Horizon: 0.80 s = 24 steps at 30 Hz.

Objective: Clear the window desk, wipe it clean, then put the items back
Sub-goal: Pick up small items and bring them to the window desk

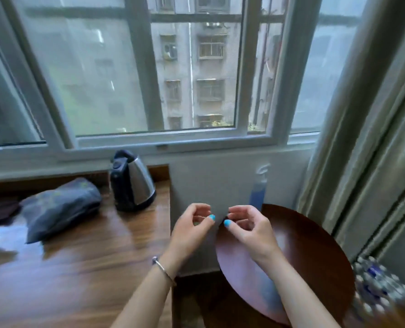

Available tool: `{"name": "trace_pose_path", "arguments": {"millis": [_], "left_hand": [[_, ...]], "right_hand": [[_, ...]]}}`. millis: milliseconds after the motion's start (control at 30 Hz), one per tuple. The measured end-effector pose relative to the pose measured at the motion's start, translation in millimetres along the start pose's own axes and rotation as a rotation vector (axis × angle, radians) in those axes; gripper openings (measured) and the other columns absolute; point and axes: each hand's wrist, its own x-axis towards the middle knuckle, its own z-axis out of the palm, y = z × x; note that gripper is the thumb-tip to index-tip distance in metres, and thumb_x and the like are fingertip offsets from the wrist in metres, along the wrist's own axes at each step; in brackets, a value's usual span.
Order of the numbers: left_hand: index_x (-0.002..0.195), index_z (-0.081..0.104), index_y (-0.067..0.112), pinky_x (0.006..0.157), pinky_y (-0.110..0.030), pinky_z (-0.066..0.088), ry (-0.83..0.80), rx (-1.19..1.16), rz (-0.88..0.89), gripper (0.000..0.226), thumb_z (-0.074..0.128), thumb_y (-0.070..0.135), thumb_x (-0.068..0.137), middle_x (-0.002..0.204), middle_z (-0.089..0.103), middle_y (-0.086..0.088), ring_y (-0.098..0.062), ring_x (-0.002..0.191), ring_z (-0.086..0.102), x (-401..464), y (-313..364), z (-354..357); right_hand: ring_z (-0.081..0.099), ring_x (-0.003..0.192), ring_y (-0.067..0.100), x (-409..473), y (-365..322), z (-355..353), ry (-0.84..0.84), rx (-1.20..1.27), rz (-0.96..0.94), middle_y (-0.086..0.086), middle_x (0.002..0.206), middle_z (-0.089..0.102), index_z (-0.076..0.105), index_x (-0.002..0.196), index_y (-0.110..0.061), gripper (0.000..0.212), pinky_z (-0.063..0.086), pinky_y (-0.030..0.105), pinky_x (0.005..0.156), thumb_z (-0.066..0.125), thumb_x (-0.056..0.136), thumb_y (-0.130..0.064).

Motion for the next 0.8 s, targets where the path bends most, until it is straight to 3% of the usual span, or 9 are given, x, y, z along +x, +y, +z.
{"name": "trace_pose_path", "arguments": {"millis": [133,433,567,633,733,800], "left_hand": [[0.101,0.061,0.016,0.072,-0.012,0.048,0.121,-0.015,0.003,0.017,0.065,0.007,0.087,0.096,0.065,0.004,-0.005,0.08,0.058,-4.9,-11.6,-92.4],[0.097,0.062,0.021,0.074,-0.01,0.045,0.355,0.001,-0.037,0.013,0.066,0.011,0.088,0.094,0.065,0.007,-0.007,0.084,0.057,-42.2,-40.7,-252.6],[0.096,0.063,0.022,0.091,-0.016,0.044,0.513,0.091,-0.056,0.017,0.067,0.01,0.086,0.105,0.058,0.003,-0.009,0.1,0.055,-65.2,-53.6,-303.9],[0.098,0.064,0.022,0.095,-0.01,0.038,0.566,0.162,-0.058,0.018,0.069,0.01,0.084,0.11,0.055,0.002,-0.007,0.108,0.051,-79.2,-60.3,-328.2],[0.1,0.065,0.022,0.106,-0.027,0.035,0.635,0.231,-0.102,0.019,0.07,0.013,0.083,0.117,0.055,-0.002,-0.014,0.117,0.046,-99.2,-70.2,-361.9],[0.097,0.065,0.025,0.105,-0.033,0.037,0.685,0.204,-0.131,0.019,0.07,0.013,0.083,0.114,0.054,0.0,-0.017,0.115,0.048,-112.0,-74.5,-381.6]], "right_hand": [[0.061,0.074,0.012,2.6,-28.8,95.8,-0.128,-0.008,-0.03,0.0,0.092,0.072,0.067,0.093,-0.02,0.025,0.051,0.023,0.072,0.076,0.082,0.0],[0.063,0.075,0.004,-4.9,-75.2,259.1,-0.37,0.023,-0.068,0.0,0.095,0.071,0.067,0.096,-0.019,0.021,0.051,0.016,0.069,0.074,0.085,-0.003],[0.061,0.076,0.008,-9.4,-85.3,315.3,-0.472,0.036,-0.088,0.0,0.096,0.07,0.067,0.097,-0.016,0.02,0.049,0.019,0.071,0.072,0.086,0.0],[0.061,0.077,0.011,-12.4,-89.3,341.8,-0.518,0.047,-0.1,0.003,0.097,0.07,0.067,0.098,-0.014,0.02,0.049,0.02,0.072,0.071,0.086,0.001],[0.061,0.076,0.013,-19.6,-93.8,378.4,-0.587,0.051,-0.114,0.004,0.096,0.069,0.066,0.099,-0.013,0.018,0.05,0.016,0.068,0.069,0.088,0.0],[0.061,0.075,0.014,-25.3,-95.4,401.5,-0.634,0.049,-0.109,0.003,0.095,0.07,0.067,0.098,-0.014,0.017,0.051,0.019,0.069,0.069,0.088,0.0]]}}
